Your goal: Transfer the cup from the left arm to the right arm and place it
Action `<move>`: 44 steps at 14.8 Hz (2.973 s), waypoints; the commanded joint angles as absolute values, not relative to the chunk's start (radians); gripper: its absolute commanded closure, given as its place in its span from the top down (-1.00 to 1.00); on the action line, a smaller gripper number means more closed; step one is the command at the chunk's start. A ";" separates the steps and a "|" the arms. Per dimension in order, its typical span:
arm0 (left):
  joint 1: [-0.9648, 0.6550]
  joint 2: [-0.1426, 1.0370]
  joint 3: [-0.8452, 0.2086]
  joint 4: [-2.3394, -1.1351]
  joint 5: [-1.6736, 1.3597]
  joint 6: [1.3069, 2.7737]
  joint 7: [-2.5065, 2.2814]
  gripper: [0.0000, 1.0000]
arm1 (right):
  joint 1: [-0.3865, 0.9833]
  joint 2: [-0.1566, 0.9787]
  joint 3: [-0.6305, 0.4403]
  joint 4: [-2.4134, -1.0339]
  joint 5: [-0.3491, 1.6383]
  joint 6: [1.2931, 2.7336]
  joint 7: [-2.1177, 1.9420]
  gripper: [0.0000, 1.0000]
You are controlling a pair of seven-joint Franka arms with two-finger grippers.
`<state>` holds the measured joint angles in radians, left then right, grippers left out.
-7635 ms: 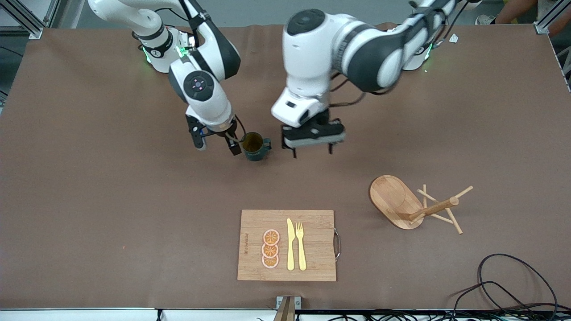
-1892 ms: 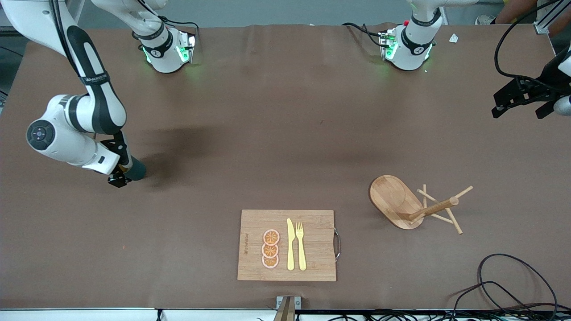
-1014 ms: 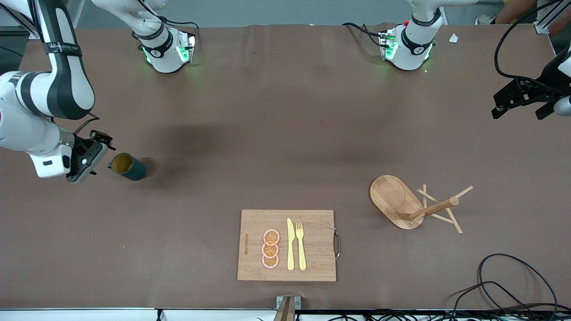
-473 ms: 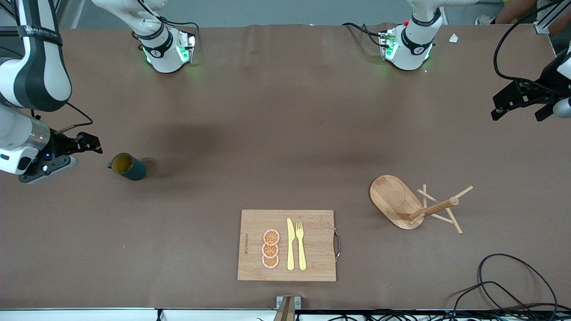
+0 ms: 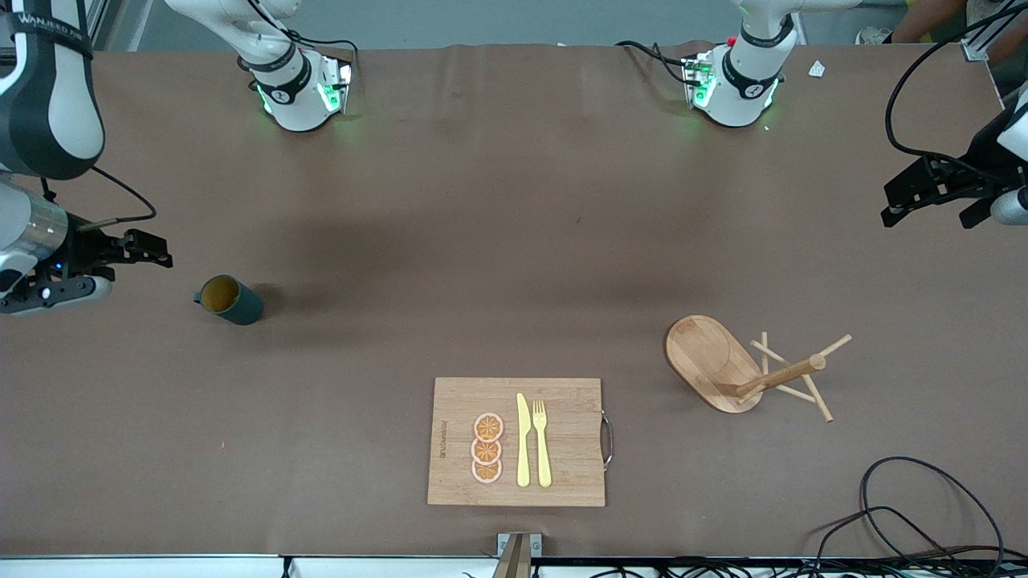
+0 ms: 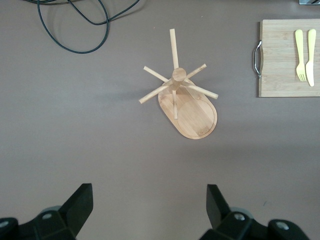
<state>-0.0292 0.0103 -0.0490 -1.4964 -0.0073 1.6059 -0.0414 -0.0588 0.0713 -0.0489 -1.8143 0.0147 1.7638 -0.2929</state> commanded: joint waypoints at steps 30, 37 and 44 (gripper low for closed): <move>-0.020 0.000 -0.051 -1.494 -0.009 1.598 -0.040 1.00 | -0.031 -0.014 -0.048 -1.559 -0.021 1.430 -0.114 1.00; -0.020 0.002 -0.051 -1.494 -0.009 1.598 -0.040 1.00 | -0.009 -0.028 -0.081 -1.585 -0.009 1.434 -0.117 1.00; -0.017 0.006 -0.051 -1.483 -0.008 1.600 -0.044 1.00 | 0.011 -0.080 -0.112 -1.631 -0.012 1.447 -0.123 1.00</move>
